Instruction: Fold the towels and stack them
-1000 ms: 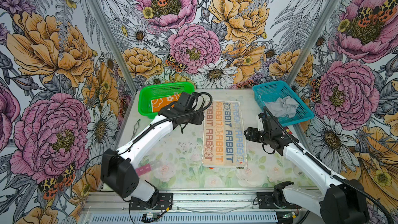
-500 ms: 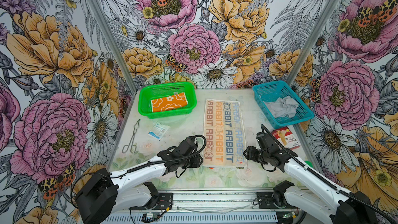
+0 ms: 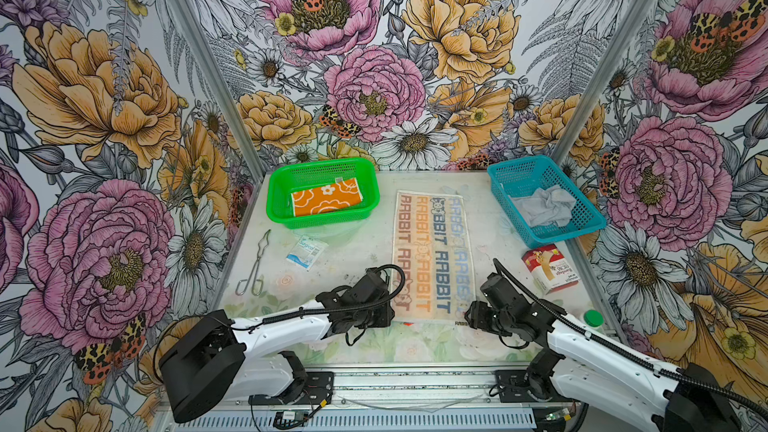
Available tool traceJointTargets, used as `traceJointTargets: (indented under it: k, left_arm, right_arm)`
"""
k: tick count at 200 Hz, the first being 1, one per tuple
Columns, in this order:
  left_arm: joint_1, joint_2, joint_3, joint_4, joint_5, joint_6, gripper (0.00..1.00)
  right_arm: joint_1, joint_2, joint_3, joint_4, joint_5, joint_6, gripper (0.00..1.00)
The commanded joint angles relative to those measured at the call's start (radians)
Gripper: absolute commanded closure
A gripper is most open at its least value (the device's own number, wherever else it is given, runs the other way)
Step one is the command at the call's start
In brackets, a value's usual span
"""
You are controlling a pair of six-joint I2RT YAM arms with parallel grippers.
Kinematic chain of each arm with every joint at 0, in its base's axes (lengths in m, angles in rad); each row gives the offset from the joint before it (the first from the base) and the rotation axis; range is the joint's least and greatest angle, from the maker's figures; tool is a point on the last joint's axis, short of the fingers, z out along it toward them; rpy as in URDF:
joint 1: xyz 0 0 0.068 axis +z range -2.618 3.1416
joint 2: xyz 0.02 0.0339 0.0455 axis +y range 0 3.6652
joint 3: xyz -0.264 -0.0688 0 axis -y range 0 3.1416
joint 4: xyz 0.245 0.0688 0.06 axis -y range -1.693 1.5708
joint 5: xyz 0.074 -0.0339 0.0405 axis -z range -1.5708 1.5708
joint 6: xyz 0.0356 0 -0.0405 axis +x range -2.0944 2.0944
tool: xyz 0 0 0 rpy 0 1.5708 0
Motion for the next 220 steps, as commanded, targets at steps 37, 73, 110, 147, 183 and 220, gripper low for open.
traceJointTargets:
  k: [37, 73, 110, 147, 183, 220]
  left_arm:
    - [-0.029, 0.081, 0.051, -0.036, -0.045, 0.006, 0.69]
    - [-0.054, 0.125, 0.078, -0.038, -0.057, -0.003, 0.68]
    - [-0.054, 0.15, 0.104, -0.063, -0.066, 0.005, 0.68]
    - [-0.058, 0.175, 0.12, -0.084, -0.079, 0.012, 0.69]
    - [-0.071, 0.2, 0.132, -0.101, -0.093, 0.014, 0.73]
    - [-0.072, 0.223, 0.157, -0.117, -0.099, 0.022, 0.85]
  right_arm:
    - [0.017, 0.005, -0.022, -0.005, 0.032, 0.031, 0.48]
    - [0.021, 0.023, -0.021, -0.002, 0.044, 0.029, 0.51]
    - [0.021, 0.025, -0.017, -0.001, 0.053, 0.023, 0.54]
    - [0.021, 0.062, 0.0, 0.003, 0.049, 0.008, 0.57]
    - [0.021, 0.067, 0.003, 0.006, 0.04, 0.003, 0.6]
    - [0.026, 0.117, 0.018, 0.033, 0.014, -0.003, 0.67]
